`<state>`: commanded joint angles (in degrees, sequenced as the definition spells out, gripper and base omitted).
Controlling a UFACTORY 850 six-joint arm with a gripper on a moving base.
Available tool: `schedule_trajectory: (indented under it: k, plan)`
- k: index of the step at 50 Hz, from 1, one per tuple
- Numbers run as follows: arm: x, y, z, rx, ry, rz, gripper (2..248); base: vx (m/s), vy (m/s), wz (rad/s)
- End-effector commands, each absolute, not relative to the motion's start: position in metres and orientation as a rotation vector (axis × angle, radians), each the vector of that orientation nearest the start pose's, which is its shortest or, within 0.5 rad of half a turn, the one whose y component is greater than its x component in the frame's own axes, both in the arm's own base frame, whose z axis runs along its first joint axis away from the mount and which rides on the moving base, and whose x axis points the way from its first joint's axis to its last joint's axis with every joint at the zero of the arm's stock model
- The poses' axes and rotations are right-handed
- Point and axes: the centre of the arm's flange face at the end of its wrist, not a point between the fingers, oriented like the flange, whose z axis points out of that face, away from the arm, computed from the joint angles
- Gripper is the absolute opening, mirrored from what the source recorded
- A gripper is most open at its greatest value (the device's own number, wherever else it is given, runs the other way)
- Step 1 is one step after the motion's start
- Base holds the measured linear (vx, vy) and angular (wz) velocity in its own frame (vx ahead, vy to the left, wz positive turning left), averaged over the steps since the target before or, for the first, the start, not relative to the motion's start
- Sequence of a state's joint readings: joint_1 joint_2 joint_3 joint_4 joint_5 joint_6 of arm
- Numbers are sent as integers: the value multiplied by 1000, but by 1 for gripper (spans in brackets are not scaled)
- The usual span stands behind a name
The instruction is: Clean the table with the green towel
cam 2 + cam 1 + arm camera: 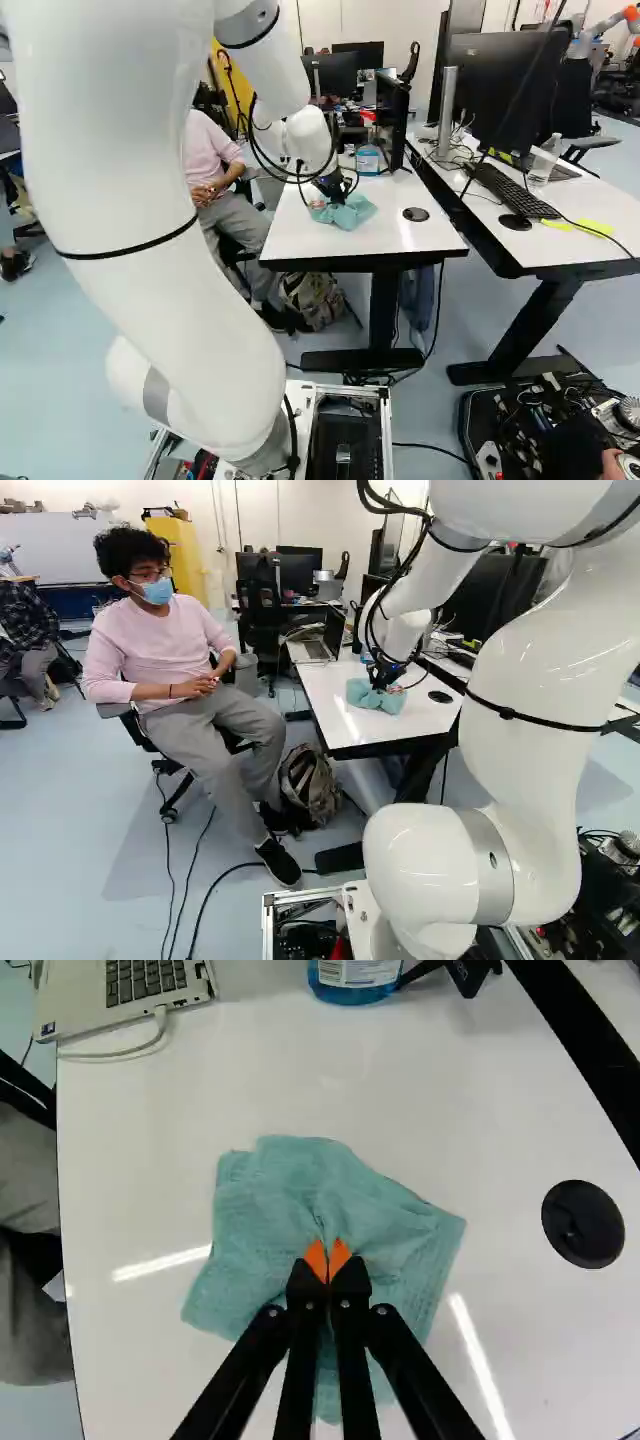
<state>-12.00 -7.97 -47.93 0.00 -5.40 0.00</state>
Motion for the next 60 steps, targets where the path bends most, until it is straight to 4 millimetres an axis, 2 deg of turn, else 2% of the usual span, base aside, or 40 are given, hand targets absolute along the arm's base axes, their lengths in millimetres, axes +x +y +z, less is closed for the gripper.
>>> schedule_trajectory:
  k: [27,60]
  plan:
    - [435,-94,475,-3045,325,-944,24,0,0,0]
    - [377,-62,507,-3046,232,-938,24,0,0,0]
